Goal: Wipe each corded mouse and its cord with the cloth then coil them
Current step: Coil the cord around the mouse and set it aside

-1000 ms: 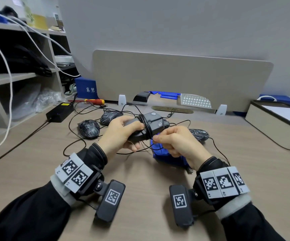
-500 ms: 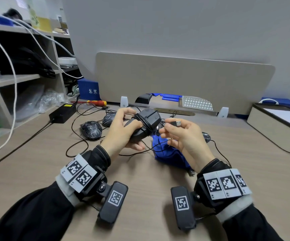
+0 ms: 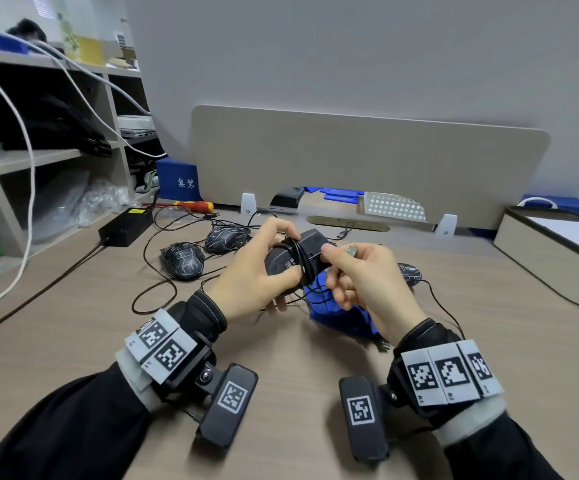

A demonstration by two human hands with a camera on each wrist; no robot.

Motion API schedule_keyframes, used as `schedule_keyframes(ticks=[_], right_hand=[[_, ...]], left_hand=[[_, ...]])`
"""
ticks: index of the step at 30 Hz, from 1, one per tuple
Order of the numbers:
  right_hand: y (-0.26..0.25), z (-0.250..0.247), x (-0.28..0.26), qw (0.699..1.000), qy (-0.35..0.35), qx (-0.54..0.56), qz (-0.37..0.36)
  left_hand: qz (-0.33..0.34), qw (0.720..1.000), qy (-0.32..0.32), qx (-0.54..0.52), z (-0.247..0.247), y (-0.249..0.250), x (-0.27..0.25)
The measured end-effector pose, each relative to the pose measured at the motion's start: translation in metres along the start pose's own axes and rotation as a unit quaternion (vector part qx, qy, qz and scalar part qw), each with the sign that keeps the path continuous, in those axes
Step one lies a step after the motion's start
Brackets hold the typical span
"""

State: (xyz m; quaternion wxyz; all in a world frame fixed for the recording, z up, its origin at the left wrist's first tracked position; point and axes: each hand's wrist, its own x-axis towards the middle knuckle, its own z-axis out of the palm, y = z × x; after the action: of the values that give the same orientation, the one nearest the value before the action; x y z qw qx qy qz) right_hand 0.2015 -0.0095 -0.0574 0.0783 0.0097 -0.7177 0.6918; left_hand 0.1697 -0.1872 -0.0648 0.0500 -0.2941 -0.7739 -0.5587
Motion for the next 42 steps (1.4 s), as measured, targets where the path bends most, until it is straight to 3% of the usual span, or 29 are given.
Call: schedule_keyframes(ticks=[8, 13, 20, 29, 36, 42], right_hand=[[0.006, 0.005, 0.005, 0.997, 0.029, 0.038, 0.064], [0.007, 0.007, 0.005, 0.994, 0.030, 0.068, 0.078], [0.005, 0.005, 0.006, 0.971, 0.011, 0.193, 0.138], [0.000, 0.006, 0.002, 0.979, -0.001, 0.176, 0.101], [0.001, 0.008, 0.000, 0.988, 0.013, 0.136, 0.074], [-0.011, 0.000, -0.005, 0.987, -0.042, 0.120, 0.099]], left_hand=[[0.063, 0.993, -0.007, 0.103, 0.001, -0.002, -0.001], [0.044, 0.994, -0.029, 0.097, 0.002, -0.005, 0.000], [0.105, 0.977, -0.022, 0.184, -0.002, -0.008, 0.001], [0.156, 0.971, -0.001, 0.181, -0.001, -0.011, 0.002], [0.091, 0.991, -0.019, 0.094, 0.003, -0.011, 0.001], [0.041, 0.996, 0.036, 0.064, 0.005, -0.016, 0.003]])
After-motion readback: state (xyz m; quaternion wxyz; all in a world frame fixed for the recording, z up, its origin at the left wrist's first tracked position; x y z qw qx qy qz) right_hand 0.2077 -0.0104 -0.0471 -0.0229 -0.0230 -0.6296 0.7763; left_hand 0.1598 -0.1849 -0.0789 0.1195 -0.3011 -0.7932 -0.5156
